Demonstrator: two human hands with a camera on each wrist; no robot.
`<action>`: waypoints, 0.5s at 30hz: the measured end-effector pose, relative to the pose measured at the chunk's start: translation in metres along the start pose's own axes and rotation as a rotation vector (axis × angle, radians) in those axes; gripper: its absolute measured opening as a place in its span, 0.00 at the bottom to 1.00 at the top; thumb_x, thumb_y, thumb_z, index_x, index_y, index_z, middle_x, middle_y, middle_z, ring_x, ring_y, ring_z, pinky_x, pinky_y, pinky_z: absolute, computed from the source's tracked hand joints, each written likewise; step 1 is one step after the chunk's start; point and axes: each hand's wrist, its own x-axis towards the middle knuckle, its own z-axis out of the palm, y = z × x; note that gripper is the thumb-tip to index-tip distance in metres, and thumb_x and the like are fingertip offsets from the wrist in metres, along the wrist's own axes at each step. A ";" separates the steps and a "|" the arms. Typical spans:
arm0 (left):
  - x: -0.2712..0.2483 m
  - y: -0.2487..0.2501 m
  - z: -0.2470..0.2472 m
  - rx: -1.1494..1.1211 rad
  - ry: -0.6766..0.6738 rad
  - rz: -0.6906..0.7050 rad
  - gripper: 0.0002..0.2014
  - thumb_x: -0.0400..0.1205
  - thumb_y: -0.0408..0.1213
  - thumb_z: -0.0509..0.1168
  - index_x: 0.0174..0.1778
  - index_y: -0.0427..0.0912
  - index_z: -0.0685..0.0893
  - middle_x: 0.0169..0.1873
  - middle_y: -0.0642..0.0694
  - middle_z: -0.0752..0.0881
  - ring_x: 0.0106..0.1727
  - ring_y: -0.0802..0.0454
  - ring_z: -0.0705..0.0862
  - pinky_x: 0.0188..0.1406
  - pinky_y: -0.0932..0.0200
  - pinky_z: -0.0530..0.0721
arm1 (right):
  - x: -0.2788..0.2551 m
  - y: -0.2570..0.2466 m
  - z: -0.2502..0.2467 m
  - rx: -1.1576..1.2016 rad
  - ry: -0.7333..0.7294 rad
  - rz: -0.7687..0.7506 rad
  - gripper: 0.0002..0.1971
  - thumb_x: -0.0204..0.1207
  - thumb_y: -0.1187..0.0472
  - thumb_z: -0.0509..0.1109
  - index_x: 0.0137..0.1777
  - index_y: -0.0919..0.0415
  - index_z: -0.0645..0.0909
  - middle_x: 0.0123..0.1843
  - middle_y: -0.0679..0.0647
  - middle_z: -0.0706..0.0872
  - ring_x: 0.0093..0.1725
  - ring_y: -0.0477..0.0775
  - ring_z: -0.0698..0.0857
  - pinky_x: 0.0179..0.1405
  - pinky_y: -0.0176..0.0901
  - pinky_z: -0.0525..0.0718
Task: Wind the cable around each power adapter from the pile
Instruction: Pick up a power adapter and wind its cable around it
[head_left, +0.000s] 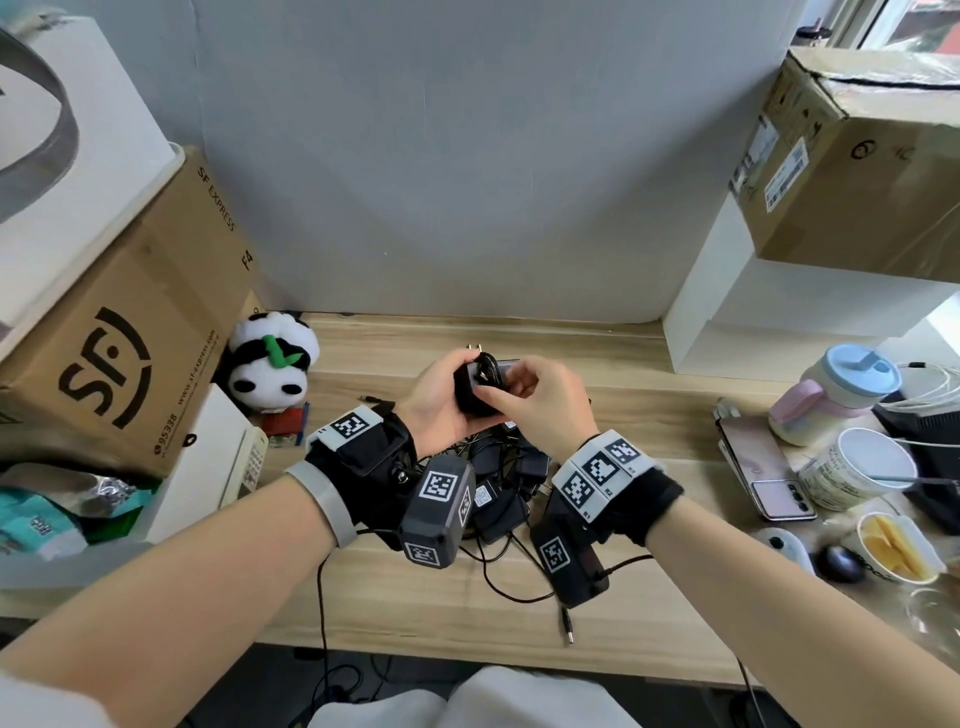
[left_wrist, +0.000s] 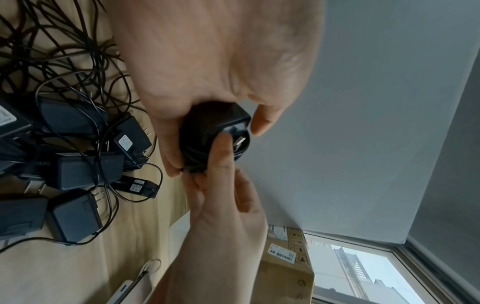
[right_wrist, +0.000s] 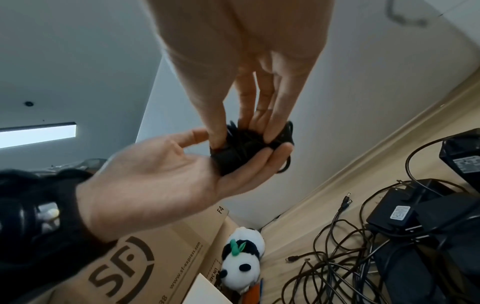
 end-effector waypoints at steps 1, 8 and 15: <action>0.000 0.000 0.001 0.006 -0.011 0.005 0.24 0.86 0.44 0.50 0.72 0.32 0.73 0.57 0.38 0.83 0.51 0.48 0.85 0.50 0.52 0.88 | 0.000 -0.001 0.001 -0.006 0.030 0.004 0.14 0.68 0.49 0.77 0.42 0.59 0.84 0.37 0.50 0.87 0.36 0.49 0.83 0.42 0.45 0.83; -0.006 0.001 -0.009 0.076 -0.143 -0.006 0.20 0.85 0.45 0.57 0.67 0.36 0.78 0.57 0.40 0.86 0.53 0.48 0.87 0.60 0.50 0.84 | -0.002 -0.004 -0.001 0.109 -0.048 -0.059 0.16 0.71 0.62 0.75 0.58 0.52 0.79 0.40 0.50 0.86 0.41 0.47 0.85 0.47 0.45 0.86; -0.007 -0.001 -0.016 0.204 -0.150 -0.098 0.15 0.78 0.28 0.64 0.61 0.31 0.79 0.53 0.35 0.85 0.53 0.40 0.86 0.45 0.55 0.89 | 0.007 -0.002 -0.013 -0.078 -0.276 -0.119 0.12 0.73 0.67 0.68 0.52 0.52 0.83 0.36 0.49 0.81 0.37 0.49 0.80 0.45 0.44 0.84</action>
